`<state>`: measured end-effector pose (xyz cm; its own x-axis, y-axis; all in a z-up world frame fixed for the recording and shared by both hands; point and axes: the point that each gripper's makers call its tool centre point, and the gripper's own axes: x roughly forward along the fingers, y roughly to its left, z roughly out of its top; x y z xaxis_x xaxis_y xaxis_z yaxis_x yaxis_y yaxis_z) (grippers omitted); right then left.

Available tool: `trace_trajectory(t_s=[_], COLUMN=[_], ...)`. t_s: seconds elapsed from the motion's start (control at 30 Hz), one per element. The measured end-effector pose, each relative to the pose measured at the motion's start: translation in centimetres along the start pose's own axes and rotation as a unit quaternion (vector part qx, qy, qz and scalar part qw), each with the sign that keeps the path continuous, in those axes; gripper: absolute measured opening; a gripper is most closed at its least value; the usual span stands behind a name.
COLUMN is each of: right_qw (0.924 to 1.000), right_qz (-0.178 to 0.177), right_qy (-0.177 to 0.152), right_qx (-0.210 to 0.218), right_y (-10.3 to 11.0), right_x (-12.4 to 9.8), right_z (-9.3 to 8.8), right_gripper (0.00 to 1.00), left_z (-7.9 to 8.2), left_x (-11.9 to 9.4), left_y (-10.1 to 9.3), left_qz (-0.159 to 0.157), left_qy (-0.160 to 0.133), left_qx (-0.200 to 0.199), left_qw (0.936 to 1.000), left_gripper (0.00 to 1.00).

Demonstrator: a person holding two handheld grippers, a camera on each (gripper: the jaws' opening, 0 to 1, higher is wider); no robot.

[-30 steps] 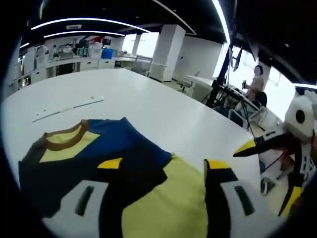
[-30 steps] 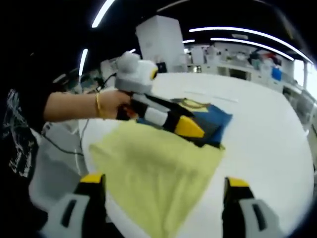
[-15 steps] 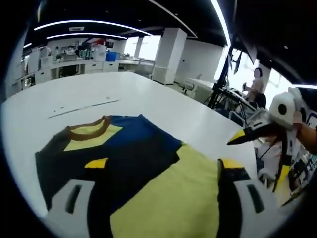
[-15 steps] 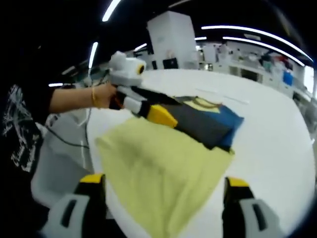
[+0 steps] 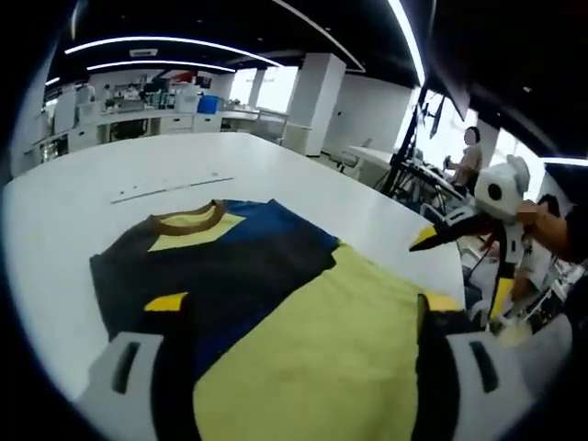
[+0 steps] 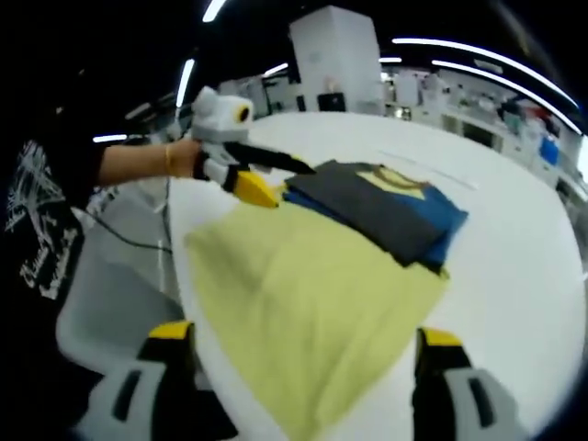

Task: Fold the garment on the visible template until the final outline fits inside the template.

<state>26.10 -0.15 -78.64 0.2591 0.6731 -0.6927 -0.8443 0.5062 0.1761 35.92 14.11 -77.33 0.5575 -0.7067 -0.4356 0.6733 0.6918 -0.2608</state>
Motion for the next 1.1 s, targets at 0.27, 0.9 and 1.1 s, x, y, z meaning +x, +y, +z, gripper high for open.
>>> trace_trajectory(t_s=[0.27,0.9,1.1], right_qw=[0.9999,0.9983,0.9982], right_qz=[0.009,0.011,0.011], right_qy=[0.012,0.045,0.044], right_qx=[-0.004,-0.034,-0.04], right_y=[0.9,1.6,1.5], right_x=[0.2,0.5,0.6], right_z=[-0.9,-3.4,-4.1], right_gripper=[0.99,0.99,0.94], left_z=[-1.8,-7.2,-9.4], left_x=[-2.1,-8.7,-10.1], left_y=[-1.1,-3.1,-3.3], left_qz=[-0.009,-0.008,-0.009], left_qy=[0.017,0.06,0.077], left_qx=[0.031,0.053,0.055], left_qw=[0.9993,0.9968,0.9955], left_gripper=[0.98,0.91,0.85])
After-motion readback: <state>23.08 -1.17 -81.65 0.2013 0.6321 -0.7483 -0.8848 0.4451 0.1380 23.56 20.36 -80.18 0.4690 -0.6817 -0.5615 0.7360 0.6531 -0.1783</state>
